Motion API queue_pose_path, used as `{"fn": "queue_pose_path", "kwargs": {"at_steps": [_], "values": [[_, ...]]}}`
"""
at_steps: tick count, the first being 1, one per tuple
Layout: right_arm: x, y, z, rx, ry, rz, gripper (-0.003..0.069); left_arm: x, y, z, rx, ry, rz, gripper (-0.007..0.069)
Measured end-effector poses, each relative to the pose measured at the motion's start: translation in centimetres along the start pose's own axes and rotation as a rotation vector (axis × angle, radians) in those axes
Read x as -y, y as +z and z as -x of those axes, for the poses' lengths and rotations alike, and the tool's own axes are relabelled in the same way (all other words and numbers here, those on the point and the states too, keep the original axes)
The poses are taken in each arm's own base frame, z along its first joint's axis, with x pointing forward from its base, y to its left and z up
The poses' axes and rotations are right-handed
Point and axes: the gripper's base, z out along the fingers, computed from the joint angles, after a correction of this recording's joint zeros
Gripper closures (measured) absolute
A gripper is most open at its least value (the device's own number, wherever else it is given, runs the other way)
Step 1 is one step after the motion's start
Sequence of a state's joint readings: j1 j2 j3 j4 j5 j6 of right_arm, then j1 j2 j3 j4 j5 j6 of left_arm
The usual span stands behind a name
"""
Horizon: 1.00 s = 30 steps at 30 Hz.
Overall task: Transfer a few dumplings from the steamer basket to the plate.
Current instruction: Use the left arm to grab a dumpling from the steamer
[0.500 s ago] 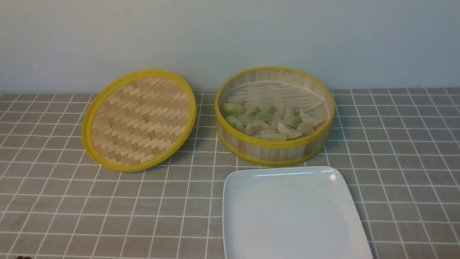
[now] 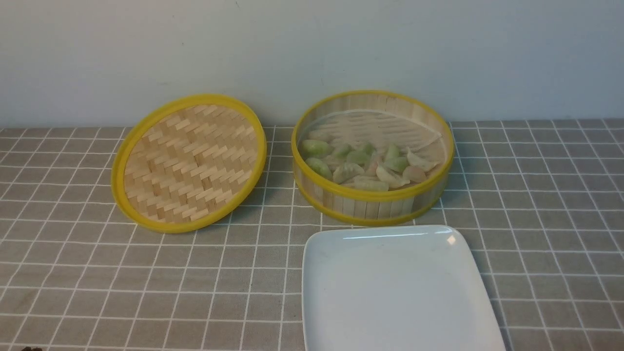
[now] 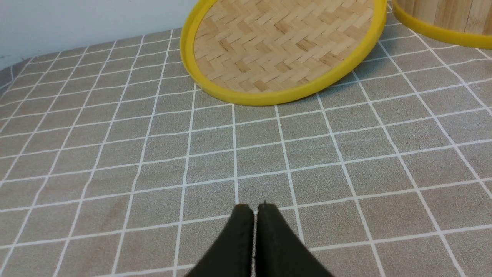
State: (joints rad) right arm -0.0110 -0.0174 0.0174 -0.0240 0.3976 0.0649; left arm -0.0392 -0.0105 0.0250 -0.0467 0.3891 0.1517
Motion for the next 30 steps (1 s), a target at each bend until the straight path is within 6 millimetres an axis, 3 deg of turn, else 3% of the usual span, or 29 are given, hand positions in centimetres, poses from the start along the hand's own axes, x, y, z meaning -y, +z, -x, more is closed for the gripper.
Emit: {"fn": "queue_pose_path", "kwargs": {"at_steps": [19, 24, 30], "values": [[0.0, 0.0, 0.0, 0.000, 0.000, 0.000, 0.0673, 0.1, 0.0, 0.2, 0.032, -0.050, -0.008, 0.0629], [0.0, 0.0, 0.0, 0.000, 0.000, 0.000, 0.0673, -0.1, -0.3, 2.5, 0.285, -0.487, -0.063, 0.0629], [0.0, 0.0, 0.0, 0.000, 0.000, 0.000, 0.0673, -2.2, -1.6, 4.7, 0.632, -0.931, -0.030, 0.0629]]}}
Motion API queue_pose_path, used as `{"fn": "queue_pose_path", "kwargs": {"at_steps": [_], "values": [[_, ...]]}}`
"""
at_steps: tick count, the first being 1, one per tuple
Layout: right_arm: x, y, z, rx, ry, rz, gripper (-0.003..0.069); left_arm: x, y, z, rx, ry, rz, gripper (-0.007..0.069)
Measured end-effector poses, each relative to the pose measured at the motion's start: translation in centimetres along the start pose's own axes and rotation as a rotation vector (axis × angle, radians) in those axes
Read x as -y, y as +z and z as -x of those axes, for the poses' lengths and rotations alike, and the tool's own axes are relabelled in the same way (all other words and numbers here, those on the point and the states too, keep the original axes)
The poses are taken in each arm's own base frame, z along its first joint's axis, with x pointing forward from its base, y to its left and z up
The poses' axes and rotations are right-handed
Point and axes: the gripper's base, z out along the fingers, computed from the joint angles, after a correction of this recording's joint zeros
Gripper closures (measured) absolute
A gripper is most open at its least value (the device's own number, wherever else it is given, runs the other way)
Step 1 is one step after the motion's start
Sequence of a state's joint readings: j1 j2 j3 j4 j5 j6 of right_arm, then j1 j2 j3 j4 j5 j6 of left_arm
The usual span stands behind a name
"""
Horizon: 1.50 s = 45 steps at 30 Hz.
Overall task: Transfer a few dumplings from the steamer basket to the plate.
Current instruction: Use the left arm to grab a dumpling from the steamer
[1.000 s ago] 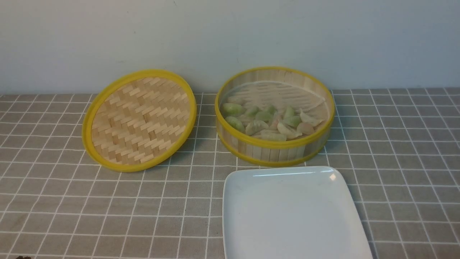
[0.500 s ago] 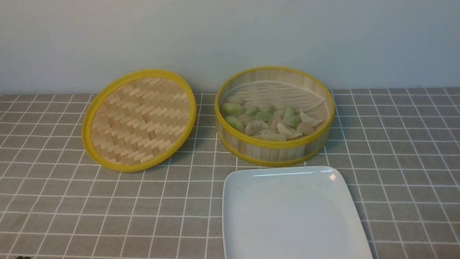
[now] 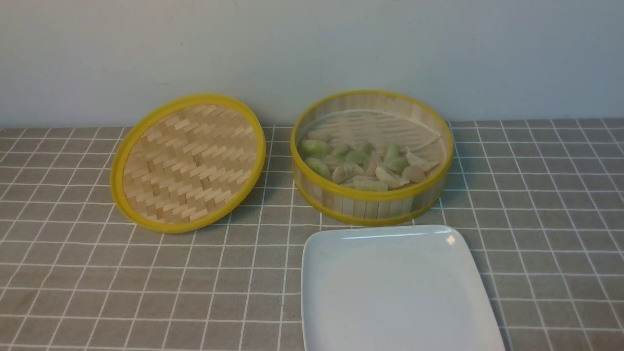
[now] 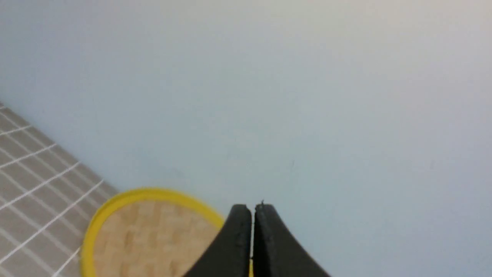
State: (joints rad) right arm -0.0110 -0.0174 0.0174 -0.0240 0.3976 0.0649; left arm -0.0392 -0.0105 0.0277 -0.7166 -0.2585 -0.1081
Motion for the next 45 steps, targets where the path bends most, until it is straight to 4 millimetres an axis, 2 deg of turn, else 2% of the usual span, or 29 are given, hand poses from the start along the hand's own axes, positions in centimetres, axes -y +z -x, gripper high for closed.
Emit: {"fn": "queue_pose_path", "kwargs": {"at_steps": [3, 6, 7, 8, 10, 11, 12, 14, 17, 20, 24, 26, 29, 30, 31, 33, 37, 41, 43, 44, 45], "values": [[0.0, 0.0, 0.0, 0.000, 0.000, 0.000, 0.0673, 0.4, 0.0, 1.4, 0.120, -0.065, -0.015, 0.0629], [0.0, 0.0, 0.0, 0.000, 0.000, 0.000, 0.0673, 2.8, 0.0, 3.5, 0.182, -0.033, -0.094, 0.0629], [0.0, 0.0, 0.0, 0.000, 0.000, 0.000, 0.0673, 3.0, 0.0, 3.6, 0.186, -0.028, -0.101, 0.0629], [0.0, 0.0, 0.0, 0.000, 0.000, 0.000, 0.0673, 5.2, 0.1, 5.4, 0.215, 0.035, -0.159, 0.0629], [0.0, 0.0, 0.0, 0.000, 0.000, 0.000, 0.0673, 6.8, 0.7, 6.4, 0.203, 0.085, -0.183, 0.0629], [0.0, 0.0, 0.0, 0.000, -0.001, 0.000, 0.0673, 8.7, 1.7, 7.3, 0.153, 0.154, -0.195, 0.0629], [0.0, 0.0, 0.0, 0.000, -0.003, -0.001, 0.0673, 9.4, 2.3, 7.5, 0.118, 0.182, -0.194, 0.0629], [0.0, 0.0, 0.0, 0.002, -0.009, -0.003, 0.0673, 11.7, 4.9, 8.0, -0.057, 0.270, -0.155, 0.0629], [0.0, 0.0, 0.1, 0.010, -0.015, -0.004, 0.0673, 13.3, 9.2, 7.3, -0.391, 0.355, -0.030, 0.0629], [-0.1, 0.1, 0.2, 0.049, 0.037, 0.013, 0.0673, 13.2, 13.5, 5.1, -0.771, 0.416, 0.120, 0.0629], [-0.3, -0.1, 1.5, 0.187, 0.270, 0.061, 0.0673, 10.9, 18.5, 0.3, -1.251, 0.453, 0.233, 0.0629], [-0.3, -0.2, 2.1, 0.249, 0.442, 0.086, 0.0673, 9.2, 20.7, -3.4, -1.486, 0.461, 0.233, 0.0629], [0.0, -0.4, 2.6, 0.309, 0.609, 0.104, 0.0673, 8.4, 22.7, -8.3, -1.670, 0.501, 0.192, 0.0629], [0.0, -0.4, 2.6, 0.311, 0.608, 0.103, 0.0673, 8.6, 22.7, -8.8, -1.682, 0.508, 0.181, 0.0629], [0.0, -0.4, 2.7, 0.312, 0.621, 0.104, 0.0673, 8.7, 23.5, -11.0, -1.735, 0.532, 0.152, 0.0629], [-0.1, -0.4, 2.6, 0.305, 0.603, 0.103, 0.0673, 9.4, 24.3, -13.7, -1.789, 0.570, 0.095, 0.0629], [-0.1, -0.3, 2.5, 0.297, 0.628, 0.107, 0.0673, 12.3, 26.6, -18.1, -1.830, 0.660, -0.069, 0.0629], [-0.7, -0.4, 2.4, 0.190, 0.700, 0.157, 0.0673, 14.1, 28.7, -19.7, -1.800, 0.705, -0.166, 0.0629], [-1.6, -1.1, 3.3, 0.083, 0.684, 0.223, 0.0673, 14.9, 30.2, -20.7, -1.794, 0.720, -0.202, 0.0629], [-2.0, -1.6, 4.4, 0.051, 0.658, 0.250, 0.0673, 15.1, 31.0, -21.2, -1.788, 0.724, -0.215, 0.0629], [-2.1, -1.6, 4.5, 0.035, 0.648, 0.255, 0.0673, 15.1, 31.1, -21.3, -1.787, 0.725, -0.217, 0.0629]]}}
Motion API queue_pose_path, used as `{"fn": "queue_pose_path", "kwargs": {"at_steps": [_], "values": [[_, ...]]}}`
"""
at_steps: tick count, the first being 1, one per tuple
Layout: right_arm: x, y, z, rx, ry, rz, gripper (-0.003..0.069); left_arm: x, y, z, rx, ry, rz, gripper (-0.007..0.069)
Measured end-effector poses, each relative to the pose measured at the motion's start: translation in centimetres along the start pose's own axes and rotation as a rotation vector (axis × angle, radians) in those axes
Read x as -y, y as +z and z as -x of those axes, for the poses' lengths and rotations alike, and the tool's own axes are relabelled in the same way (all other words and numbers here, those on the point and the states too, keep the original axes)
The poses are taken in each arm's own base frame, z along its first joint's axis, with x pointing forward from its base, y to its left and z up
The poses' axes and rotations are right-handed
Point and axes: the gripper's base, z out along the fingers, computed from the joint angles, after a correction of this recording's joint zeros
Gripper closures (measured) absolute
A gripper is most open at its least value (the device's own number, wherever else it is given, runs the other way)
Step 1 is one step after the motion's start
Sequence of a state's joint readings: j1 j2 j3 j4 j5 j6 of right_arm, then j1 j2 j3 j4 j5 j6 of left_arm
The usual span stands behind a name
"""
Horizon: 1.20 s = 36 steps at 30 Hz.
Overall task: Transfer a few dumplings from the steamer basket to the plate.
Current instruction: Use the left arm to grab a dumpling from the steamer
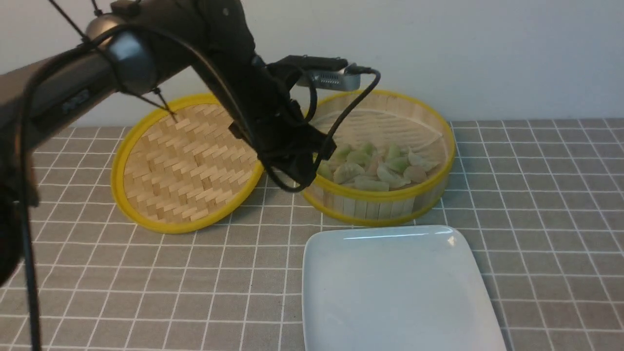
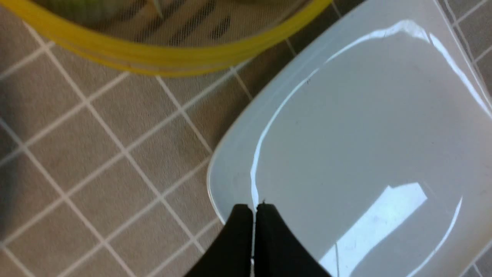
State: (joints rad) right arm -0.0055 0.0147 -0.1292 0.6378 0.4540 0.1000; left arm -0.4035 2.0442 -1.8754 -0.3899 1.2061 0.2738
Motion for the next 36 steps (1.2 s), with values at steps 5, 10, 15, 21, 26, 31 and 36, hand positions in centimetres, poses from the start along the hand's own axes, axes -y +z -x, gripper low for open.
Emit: {"fn": "queue_pose_path", "kwargs": {"at_steps": [5, 10, 15, 21, 26, 31, 36], "values": [[-3.0, 1.2, 2.0, -0.346, -0.098, -0.053, 0.0673, -1.1, 2.1, 3.2, 0.046, 0.028, 0.002, 0.0629], [-3.7, 3.2, 2.7, -0.682, -0.158, -0.142, 0.0673, -1.9, 3.8, 4.1, 0.066, 0.085, 0.010, 0.0629], [-3.7, 5.5, 3.4, -0.872, -0.183, -0.193, 0.0673, -2.8, 5.5, 5.3, 0.182, 0.167, 0.044, 0.0601], [-3.6, 5.9, 3.4, -0.890, -0.191, -0.204, 0.0671, -3.4, 8.0, 5.8, 0.224, 0.200, 0.068, 0.0460], [-3.5, 5.8, 3.4, -0.902, -0.194, -0.207, 0.0670, -3.7, 10.4, 5.7, 0.216, 0.238, 0.076, 0.0345], [-3.5, 5.7, 3.3, -0.911, -0.193, -0.208, 0.0669, -4.0, 12.4, 5.6, 0.218, 0.262, 0.088, 0.0266], [-3.6, 5.6, 3.2, -0.933, -0.190, -0.208, 0.0669, -4.5, 13.3, 5.5, 0.223, 0.260, 0.102, 0.0296]]}}
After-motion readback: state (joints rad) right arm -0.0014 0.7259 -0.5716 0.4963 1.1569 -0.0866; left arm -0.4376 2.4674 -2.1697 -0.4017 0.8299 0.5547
